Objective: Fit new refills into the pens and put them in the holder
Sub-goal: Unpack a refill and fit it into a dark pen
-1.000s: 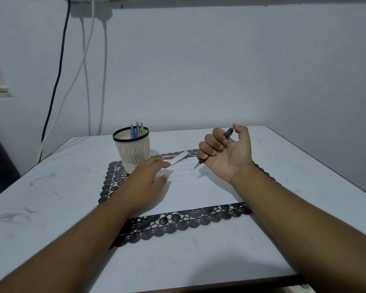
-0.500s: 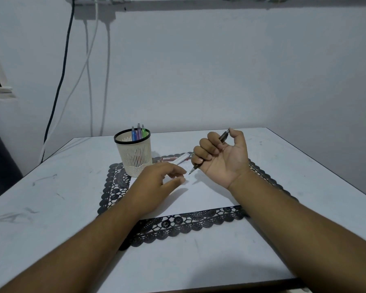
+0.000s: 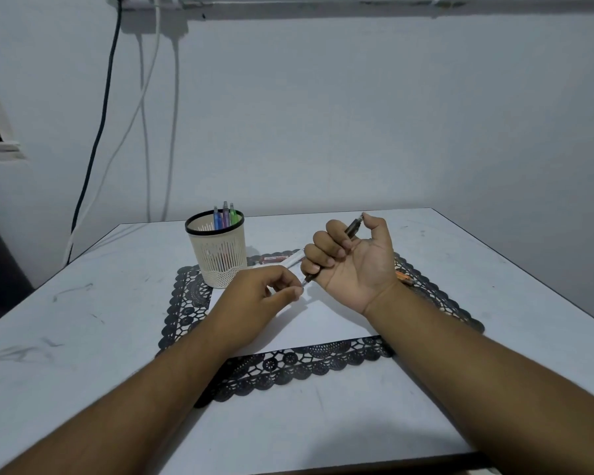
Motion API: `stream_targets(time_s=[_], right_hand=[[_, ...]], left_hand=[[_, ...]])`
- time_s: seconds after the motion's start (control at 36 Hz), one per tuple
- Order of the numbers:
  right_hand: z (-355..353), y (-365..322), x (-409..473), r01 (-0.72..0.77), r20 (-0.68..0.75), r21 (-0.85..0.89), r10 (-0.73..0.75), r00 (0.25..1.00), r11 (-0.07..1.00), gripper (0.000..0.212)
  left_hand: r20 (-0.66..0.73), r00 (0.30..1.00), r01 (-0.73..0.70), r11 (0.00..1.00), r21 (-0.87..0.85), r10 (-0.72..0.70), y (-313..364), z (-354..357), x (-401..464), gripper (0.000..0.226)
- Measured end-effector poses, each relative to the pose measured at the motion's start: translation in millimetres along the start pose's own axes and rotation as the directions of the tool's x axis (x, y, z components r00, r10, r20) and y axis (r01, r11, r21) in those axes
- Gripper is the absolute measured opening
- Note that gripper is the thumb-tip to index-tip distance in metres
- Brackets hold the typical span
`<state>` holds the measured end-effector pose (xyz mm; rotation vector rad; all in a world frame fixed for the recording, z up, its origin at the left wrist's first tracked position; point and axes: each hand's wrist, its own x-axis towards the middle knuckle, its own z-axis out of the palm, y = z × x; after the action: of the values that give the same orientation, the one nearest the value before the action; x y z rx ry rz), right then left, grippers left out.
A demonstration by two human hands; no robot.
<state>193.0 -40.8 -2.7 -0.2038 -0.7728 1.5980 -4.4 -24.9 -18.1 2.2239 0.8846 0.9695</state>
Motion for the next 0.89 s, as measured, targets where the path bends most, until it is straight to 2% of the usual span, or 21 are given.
stream_targets(time_s=[0.25,0.42,0.64,0.75,0.89], right_hand=[[2.2,3.5,-0.5,-0.001,0.006,-0.007,0.001,1.000,1.000,0.047],[9.6,3.7,-2.3,-0.001,-0.061,-0.024,-0.001,0.998,1.000,0.055],[9.6,3.0,2.7,0.004,-0.252,-0.225,-0.062,0.966,0.974,0.046],[6.6,2.8,2.8,-0.090,-0.318,-0.394,-0.043,0.947,0.915,0.038],[6.9,9.8,1.5,-0.137,-0.291,-0.434,0.005,0.957,0.891,0.029]], left_hand=[[0.018,0.998,0.063,0.997,-0.034,-0.062,-1.7,-0.7,-0.9,0.011],[0.028,0.996,0.087,0.994,-0.062,-0.085,-1.3,-1.1,-1.7,0.012],[-0.033,0.997,0.070,0.995,-0.075,-0.073,-3.7,-5.2,-1.0,0.011],[-0.095,0.995,0.027,0.999,-0.039,-0.031,-6.9,-10.0,0.3,0.012],[-0.093,0.996,-0.014,1.000,-0.008,0.013,-8.0,-12.6,-0.6,0.011]])
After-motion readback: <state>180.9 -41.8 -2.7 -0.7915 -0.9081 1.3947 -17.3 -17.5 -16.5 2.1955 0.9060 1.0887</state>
